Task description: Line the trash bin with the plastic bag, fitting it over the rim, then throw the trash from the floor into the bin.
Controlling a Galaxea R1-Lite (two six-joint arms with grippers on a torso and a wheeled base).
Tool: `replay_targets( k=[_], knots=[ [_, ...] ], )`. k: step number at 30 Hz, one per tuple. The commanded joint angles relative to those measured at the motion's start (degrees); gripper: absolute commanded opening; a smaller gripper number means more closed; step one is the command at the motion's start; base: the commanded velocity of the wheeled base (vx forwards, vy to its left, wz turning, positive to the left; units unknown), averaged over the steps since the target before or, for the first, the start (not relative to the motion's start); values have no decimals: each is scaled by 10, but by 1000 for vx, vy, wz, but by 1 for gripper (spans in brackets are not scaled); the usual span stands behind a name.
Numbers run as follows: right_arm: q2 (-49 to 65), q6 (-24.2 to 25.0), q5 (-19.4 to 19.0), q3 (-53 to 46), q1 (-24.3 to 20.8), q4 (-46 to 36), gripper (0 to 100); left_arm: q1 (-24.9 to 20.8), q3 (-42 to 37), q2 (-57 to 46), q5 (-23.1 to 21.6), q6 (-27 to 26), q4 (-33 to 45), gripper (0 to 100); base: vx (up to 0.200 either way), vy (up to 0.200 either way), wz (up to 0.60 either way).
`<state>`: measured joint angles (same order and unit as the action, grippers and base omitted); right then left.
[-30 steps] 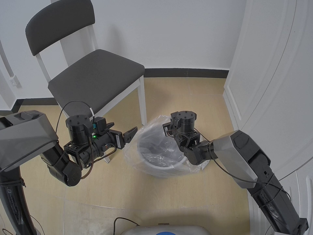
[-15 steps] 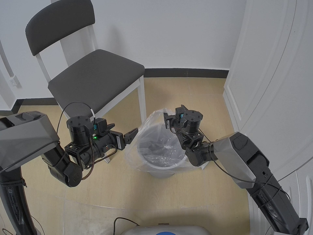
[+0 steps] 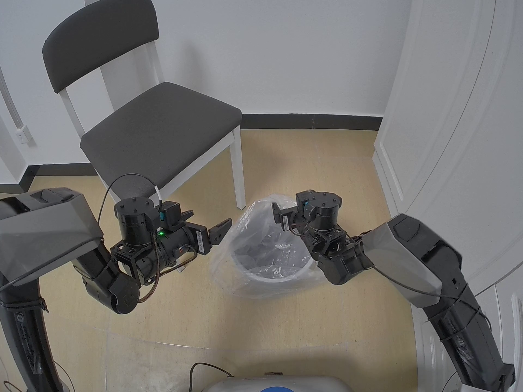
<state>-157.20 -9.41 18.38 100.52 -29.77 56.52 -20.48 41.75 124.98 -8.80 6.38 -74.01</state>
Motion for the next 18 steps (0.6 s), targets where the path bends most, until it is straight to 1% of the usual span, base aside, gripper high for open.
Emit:
replay_targets(
  k=[1, 4, 6, 7, 8, 9, 10, 12, 15, 16, 18],
  knots=[
    [144, 34, -19, -168, -4, -39, 100, -12, 3, 31, 0, 0, 0, 100, 0, 0, 0],
    [190, 75, -19, -206, -10, -108, 100, -17, 3, 39, 0, 0, -1, 100, 0, 0, 0],
    [211, 102, -19, -215, -14, -142, 100, -20, 3, 44, 0, 0, -1, 100, 0, 0, 0],
    [212, 104, -19, -216, -14, -145, 100, -20, 3, 45, 0, 0, -1, 100, 0, 0, 0],
    [233, 122, -19, -228, -15, -172, 100, -25, 3, 55, 0, 0, -1, 100, 0, 0, 0],
    [236, 124, -19, -231, -15, -177, 100, -25, 3, 56, 0, 0, -1, 100, 0, 0, 0],
    [261, 129, -19, -256, -15, -198, 100, -33, 4, 69, 0, 0, -3, 100, 0, 0, 0],
    [290, 129, -19, -289, -13, -214, 100, -40, 10, 82, 1, 0, -2, 100, 0, 0, 0],
    [318, 130, -14, -330, -11, -223, 100, -44, 41, 111, 3, 1, 3, 100, 0, 0, 0],
    [322, 130, -13, -339, -11, -222, 100, -44, 54, 121, 6, 0, 4, 100, 0, 0, 0],
    [329, 134, -11, -358, -10, -218, 100, -45, 91, 150, 28, -1, 5, 100, 0, 0, 0]
  ],
)
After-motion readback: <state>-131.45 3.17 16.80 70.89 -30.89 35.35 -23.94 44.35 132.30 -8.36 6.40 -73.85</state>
